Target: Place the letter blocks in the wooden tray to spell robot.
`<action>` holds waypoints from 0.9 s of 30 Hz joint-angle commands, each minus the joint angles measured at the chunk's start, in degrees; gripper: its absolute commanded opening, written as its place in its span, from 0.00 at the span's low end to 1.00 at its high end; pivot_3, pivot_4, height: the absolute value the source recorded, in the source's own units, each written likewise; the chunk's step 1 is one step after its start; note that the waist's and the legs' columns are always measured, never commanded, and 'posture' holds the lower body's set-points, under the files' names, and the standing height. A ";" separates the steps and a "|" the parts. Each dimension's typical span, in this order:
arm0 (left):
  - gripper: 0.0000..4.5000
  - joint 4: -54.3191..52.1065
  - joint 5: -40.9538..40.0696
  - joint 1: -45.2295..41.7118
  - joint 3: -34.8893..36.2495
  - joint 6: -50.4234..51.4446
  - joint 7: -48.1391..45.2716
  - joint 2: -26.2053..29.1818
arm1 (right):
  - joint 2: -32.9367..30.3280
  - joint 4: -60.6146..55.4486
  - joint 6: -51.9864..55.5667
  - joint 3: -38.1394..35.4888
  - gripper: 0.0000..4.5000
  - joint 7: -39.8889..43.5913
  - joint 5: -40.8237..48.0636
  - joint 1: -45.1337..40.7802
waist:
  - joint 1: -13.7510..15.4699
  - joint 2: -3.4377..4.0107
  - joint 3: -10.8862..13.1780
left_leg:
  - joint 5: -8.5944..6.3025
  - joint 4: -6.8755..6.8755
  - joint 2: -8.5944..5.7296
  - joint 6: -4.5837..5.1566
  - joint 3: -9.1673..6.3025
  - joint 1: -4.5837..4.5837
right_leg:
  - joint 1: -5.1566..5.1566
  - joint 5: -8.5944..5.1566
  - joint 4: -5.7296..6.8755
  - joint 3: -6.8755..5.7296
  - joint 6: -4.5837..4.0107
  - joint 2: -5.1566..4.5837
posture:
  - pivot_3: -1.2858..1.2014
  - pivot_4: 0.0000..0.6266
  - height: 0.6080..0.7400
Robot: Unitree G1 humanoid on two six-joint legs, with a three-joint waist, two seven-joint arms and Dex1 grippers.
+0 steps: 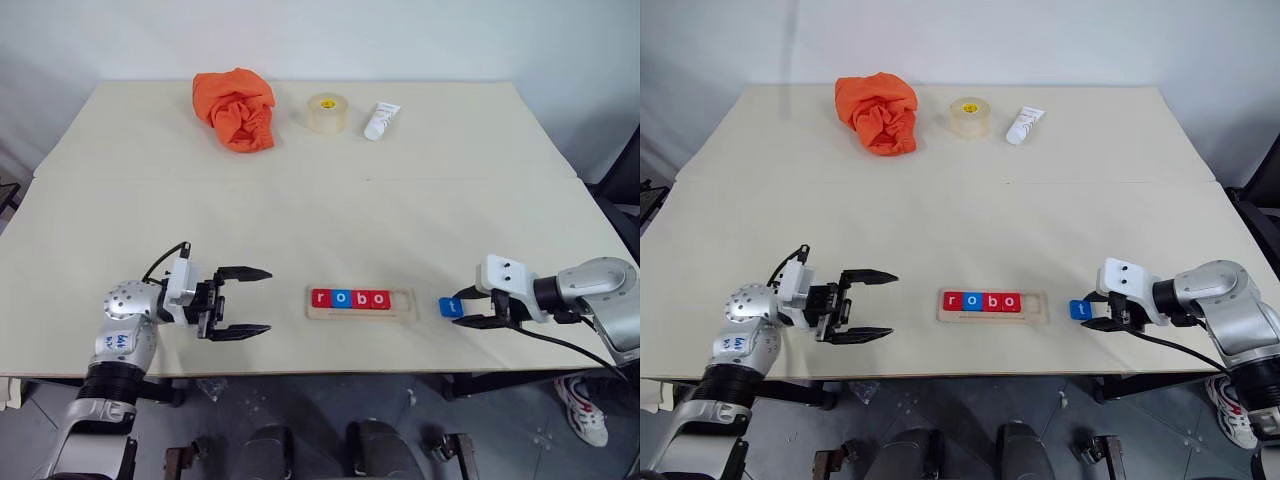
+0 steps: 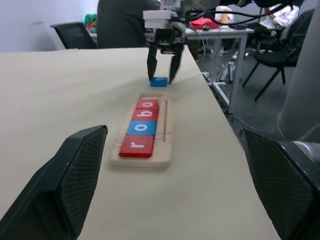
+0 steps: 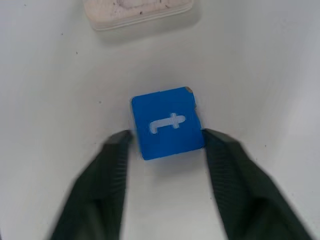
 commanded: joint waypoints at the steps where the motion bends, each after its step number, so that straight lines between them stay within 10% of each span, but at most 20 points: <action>1: 1.00 -2.29 -2.77 1.07 0.01 0.62 -6.43 2.39 | 0.30 0.52 0.11 -0.40 0.33 -0.64 -1.18 -0.02 | 0.05 0.00 0.00 | 0.00 0.00 0.00 0.00 0.00 0.00 | 0.00 0.00 0.00 0.00 -0.01 -0.01 | 0.52 0.24 1.00; 27: 1.00 -3.55 -1.52 3.05 1.36 -0.38 -5.57 0.27 | 3.96 -13.40 14.90 8.01 0.33 3.22 -0.18 -12.35 | 0.11 0.13 0.08 | -0.12 -0.08 -0.03 0.06 -0.03 -0.16 | -0.15 0.01 -0.10 -0.33 -0.02 -0.12 | 0.52 0.24 1.00</action>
